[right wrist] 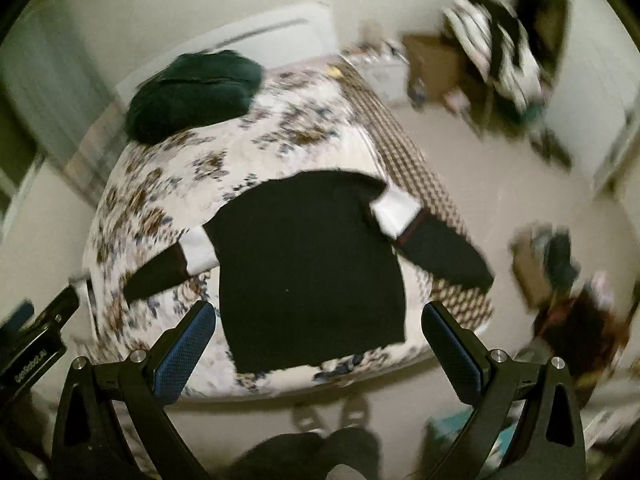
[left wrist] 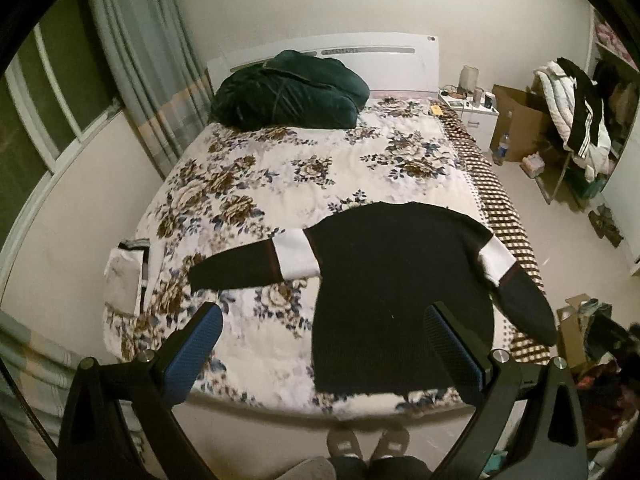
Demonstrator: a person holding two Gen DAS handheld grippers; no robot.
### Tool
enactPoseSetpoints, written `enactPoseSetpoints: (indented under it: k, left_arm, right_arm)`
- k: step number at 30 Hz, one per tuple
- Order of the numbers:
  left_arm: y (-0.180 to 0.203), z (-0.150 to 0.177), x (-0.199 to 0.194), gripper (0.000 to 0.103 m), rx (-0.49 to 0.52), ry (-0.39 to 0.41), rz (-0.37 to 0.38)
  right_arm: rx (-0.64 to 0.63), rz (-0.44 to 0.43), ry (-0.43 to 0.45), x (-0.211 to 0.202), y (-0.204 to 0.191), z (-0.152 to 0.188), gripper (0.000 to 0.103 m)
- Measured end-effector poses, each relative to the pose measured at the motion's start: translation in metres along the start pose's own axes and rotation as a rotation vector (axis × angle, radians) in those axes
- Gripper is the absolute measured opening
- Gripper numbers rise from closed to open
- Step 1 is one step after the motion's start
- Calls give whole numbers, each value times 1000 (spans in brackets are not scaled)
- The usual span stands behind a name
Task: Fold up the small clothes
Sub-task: 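Grasp the sweater sleeve cuff with the right gripper and lift it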
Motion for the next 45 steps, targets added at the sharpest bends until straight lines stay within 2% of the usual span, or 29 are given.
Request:
enactPoseSetpoints:
  k: [5,9,13,16,20,23,25,27,32,35,38,40,41,42,45]
  left_arm:
    - [51,9,58,103,65,7,-1]
    - [112,19,118,103,130,-66,26]
    - [176,38,183,103,205,-134,18]
    - [220,54,227,103,240,-177,-5]
    - [274,77,287,103,267,-262,-12]
    - [302,91,328,103,273,-297,-38]
    - [316,99,354,103,269,-319,-48]
    - [326,109,378,103,274,-346,-64]
    - [353,128,421,103,311,-390,-80]
    - [366,131,432,103,329,-388,-78]
    - [377,131,439,103,334,-389,-67]
    - [380,129,441,103,328,-389,-58]
    - [382,127,440,103,317,-386,-48]
    - [382,125,440,103,308,-385,-41]
    - [380,116,436,103,277,-376,-20]
  right_arm:
    - [253,69,22,66,108,2,103]
    - [457,117,25,128,214,18,103]
    - [672,80,33,207,315,39,103]
    - [764,78,47,268,376,50,103]
    - [887,61,85,340,438,64,103]
    - [995,43,118,390,482,76,103]
    - [1070,39,157,423,516,88,98]
    - [1128,40,186,440,534,96,92]
    - [1312,-27,356,480,593,112,74]
    - [1380,-78,485,488,617,106,73]
    - [1414,-85,555,497,635,97,73]
    - [1419,-60,578,500,642,91,60]
    - [1422,-25,569,500,645,90,39]
    - [1418,-10,568,499,646,88,25]
    - [1351,22,568,481,640,70,16]
Point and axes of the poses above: each gripper's, at about its wrist camera, not at the fingertips, and x roughly the way its jaws point, y to its right, z to its underside, the point moved 10 cm from there along x, roughly the way its jaws point, and after that the axes turned 10 degrees about -z, right-handed, at the moved point
